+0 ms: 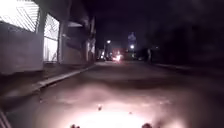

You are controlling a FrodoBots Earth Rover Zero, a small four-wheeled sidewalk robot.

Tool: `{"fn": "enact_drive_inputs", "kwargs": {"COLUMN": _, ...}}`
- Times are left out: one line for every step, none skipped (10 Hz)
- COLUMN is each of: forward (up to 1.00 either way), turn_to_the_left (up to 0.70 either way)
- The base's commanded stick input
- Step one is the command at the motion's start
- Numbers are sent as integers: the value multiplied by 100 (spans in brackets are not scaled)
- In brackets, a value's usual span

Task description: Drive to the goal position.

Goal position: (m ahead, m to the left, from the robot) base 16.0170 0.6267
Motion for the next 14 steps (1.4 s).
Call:
{"fn": "enact_drive_inputs", "kwargs": {"forward": 100, "turn_to_the_left": 0}}
{"fn": "enact_drive_inputs", "kwargs": {"forward": 100, "turn_to_the_left": 0}}
{"fn": "enact_drive_inputs", "kwargs": {"forward": 100, "turn_to_the_left": 0}}
{"fn": "enact_drive_inputs", "kwargs": {"forward": 100, "turn_to_the_left": 0}}
{"fn": "enact_drive_inputs", "kwargs": {"forward": 100, "turn_to_the_left": 0}}
{"fn": "enact_drive_inputs", "kwargs": {"forward": 100, "turn_to_the_left": 0}}
{"fn": "enact_drive_inputs", "kwargs": {"forward": 100, "turn_to_the_left": 0}}
{"fn": "enact_drive_inputs", "kwargs": {"forward": 100, "turn_to_the_left": 0}}
{"fn": "enact_drive_inputs", "kwargs": {"forward": 100, "turn_to_the_left": 0}}
{"fn": "enact_drive_inputs", "kwargs": {"forward": 100, "turn_to_the_left": 0}}
{"fn": "enact_drive_inputs", "kwargs": {"forward": 100, "turn_to_the_left": 0}}
{"fn": "enact_drive_inputs", "kwargs": {"forward": 100, "turn_to_the_left": 0}}
{"fn": "enact_drive_inputs", "kwargs": {"forward": 100, "turn_to_the_left": 0}}
{"fn": "enact_drive_inputs", "kwargs": {"forward": 100, "turn_to_the_left": 0}}
